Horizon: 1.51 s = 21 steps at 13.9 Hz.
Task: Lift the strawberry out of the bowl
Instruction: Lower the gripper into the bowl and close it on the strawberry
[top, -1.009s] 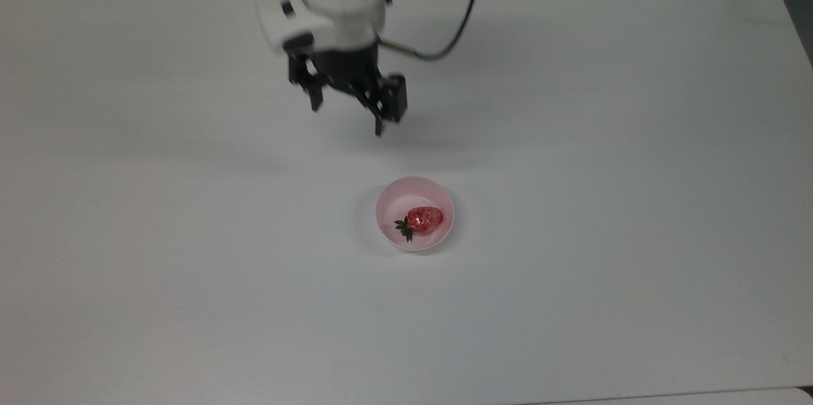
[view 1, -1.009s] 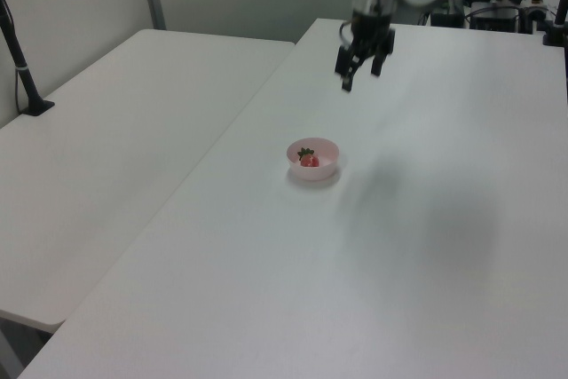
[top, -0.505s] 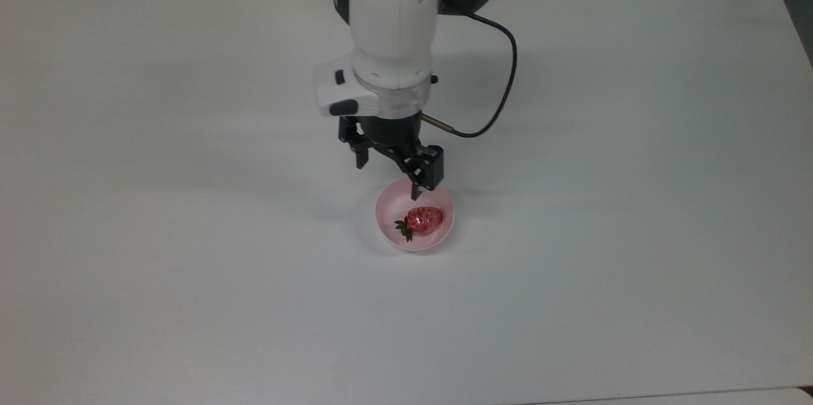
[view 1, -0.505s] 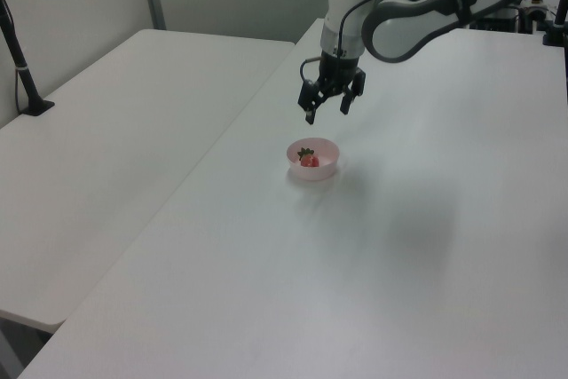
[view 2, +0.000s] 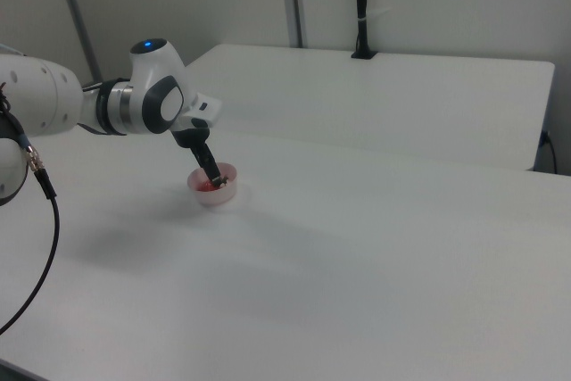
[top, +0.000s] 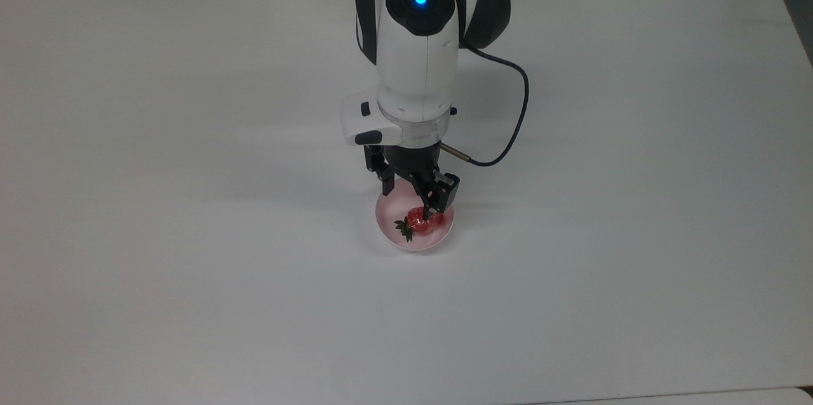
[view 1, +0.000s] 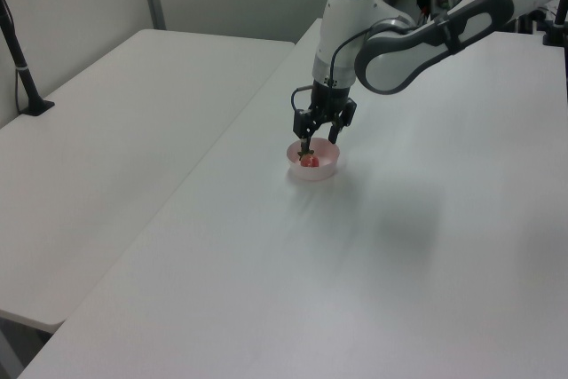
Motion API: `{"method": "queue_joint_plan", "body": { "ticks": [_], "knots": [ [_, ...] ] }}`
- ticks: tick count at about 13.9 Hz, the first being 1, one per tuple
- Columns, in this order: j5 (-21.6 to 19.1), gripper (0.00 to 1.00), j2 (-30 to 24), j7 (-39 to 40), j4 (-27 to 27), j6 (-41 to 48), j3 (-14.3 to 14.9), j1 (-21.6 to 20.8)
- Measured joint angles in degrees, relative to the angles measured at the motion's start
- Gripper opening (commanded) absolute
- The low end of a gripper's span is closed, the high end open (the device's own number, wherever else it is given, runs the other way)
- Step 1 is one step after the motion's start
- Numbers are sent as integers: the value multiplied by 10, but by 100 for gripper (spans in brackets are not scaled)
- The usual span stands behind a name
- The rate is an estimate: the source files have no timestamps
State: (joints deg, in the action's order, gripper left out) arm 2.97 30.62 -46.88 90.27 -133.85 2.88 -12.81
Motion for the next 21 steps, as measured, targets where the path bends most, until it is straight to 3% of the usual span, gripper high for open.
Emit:
{"method": "queue_joint_plan", "body": {
  "ticks": [7, 9, 12, 15, 17, 18, 19, 21],
  "knots": [
    [22, 72, 16, -9, 0, -2, -12, 0],
    [30, 63, 22, -9, 0, -2, -12, 0],
    [43, 36, 23, -10, -2, -4, -12, 0],
    [46, 29, 23, -10, -5, -4, -13, 0],
    [65, 36, 23, -10, -6, -4, -13, 0],
    [80, 46, 23, -10, -6, -4, -15, 0],
    [89, 68, 23, -10, -6, -4, -18, 0],
    [92, 93, 28, -10, -6, -4, -20, 0]
  ]
}}
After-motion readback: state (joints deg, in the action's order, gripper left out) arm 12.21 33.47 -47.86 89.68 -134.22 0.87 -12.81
